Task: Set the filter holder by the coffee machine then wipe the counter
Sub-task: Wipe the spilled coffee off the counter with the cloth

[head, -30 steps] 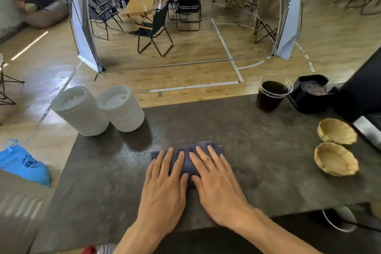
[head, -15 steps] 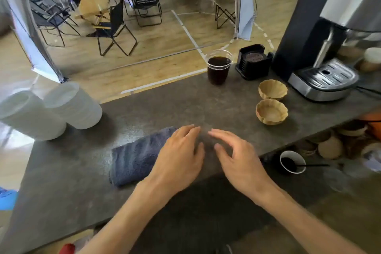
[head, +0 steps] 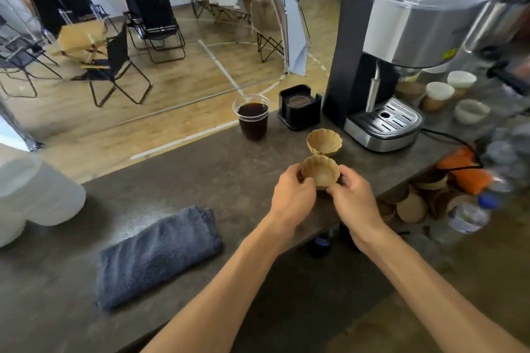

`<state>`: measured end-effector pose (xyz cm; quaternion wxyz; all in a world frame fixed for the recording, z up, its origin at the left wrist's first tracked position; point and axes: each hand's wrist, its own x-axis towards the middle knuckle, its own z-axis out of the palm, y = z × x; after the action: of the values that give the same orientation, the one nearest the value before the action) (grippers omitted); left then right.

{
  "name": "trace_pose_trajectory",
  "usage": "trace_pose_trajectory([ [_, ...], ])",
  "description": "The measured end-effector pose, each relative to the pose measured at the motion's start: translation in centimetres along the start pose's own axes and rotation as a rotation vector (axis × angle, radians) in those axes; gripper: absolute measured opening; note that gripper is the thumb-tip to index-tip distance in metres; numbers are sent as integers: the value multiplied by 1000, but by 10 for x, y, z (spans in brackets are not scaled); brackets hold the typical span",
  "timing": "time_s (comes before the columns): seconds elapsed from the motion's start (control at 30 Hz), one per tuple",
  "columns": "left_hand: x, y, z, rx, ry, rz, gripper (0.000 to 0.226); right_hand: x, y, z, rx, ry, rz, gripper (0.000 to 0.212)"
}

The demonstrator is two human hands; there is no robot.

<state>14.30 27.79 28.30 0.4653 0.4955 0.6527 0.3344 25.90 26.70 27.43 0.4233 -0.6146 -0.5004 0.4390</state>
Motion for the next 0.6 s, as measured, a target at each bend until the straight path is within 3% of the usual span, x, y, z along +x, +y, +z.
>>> trace_pose_trajectory([
  [0.17, -5, -23, -60, -120, 186, -32, 41, -1, -21, 65, 65, -114, -41, 30],
  [0.4, 3, -76, -204, -208, 535, -120, 43, 13, -69, 225, 60, -391, -92, 23],
  [0.6, 3, -99, -279, -292, 642, -190, 40, 12, -99, 311, 84, -560, -100, 31],
])
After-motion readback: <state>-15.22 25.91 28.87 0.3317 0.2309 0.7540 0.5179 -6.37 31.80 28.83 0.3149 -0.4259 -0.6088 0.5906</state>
